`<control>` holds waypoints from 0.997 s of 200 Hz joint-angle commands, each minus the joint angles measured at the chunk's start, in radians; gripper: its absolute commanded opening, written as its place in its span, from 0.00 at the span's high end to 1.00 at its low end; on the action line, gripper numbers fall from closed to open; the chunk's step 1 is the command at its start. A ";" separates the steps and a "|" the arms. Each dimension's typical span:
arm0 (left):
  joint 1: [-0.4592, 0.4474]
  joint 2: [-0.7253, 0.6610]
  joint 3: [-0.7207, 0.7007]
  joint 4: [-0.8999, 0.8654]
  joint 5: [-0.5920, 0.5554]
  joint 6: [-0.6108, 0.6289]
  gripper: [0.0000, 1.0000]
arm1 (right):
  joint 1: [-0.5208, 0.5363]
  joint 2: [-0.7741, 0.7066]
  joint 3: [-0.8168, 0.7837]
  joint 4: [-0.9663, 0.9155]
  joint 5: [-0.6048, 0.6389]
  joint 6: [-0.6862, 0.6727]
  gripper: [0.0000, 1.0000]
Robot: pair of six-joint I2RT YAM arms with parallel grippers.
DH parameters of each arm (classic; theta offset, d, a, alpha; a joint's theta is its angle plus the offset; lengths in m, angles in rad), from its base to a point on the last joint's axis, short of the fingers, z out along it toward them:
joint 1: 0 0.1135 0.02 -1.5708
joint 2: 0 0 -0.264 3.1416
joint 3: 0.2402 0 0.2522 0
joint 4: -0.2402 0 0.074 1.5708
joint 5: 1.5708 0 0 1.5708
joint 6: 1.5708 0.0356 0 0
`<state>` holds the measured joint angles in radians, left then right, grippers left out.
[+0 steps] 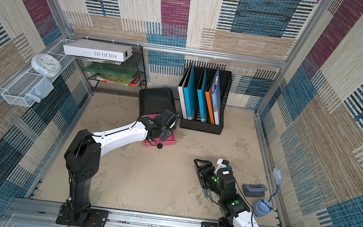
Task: Please place the pencils in the drawer according to their color
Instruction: Place the pencil in the drawer.
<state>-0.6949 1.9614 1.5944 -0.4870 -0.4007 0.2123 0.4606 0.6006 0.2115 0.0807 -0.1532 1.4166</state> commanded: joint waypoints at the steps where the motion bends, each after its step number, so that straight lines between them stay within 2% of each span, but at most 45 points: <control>1: 0.013 0.022 0.008 0.067 0.014 0.063 1.00 | 0.003 -0.003 -0.006 0.023 0.052 0.017 0.21; 58: 0.069 0.051 -0.010 0.099 0.031 0.065 1.00 | 0.003 -0.012 -0.021 0.017 0.079 0.034 0.21; 199: 0.049 0.028 -0.123 0.029 0.005 -0.016 1.00 | 0.004 -0.083 -0.029 -0.030 0.099 0.053 0.21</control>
<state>-0.6353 2.0022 1.4849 -0.4210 -0.3767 0.2234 0.4633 0.5316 0.1875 0.0696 -0.0669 1.4673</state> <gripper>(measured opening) 0.079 0.792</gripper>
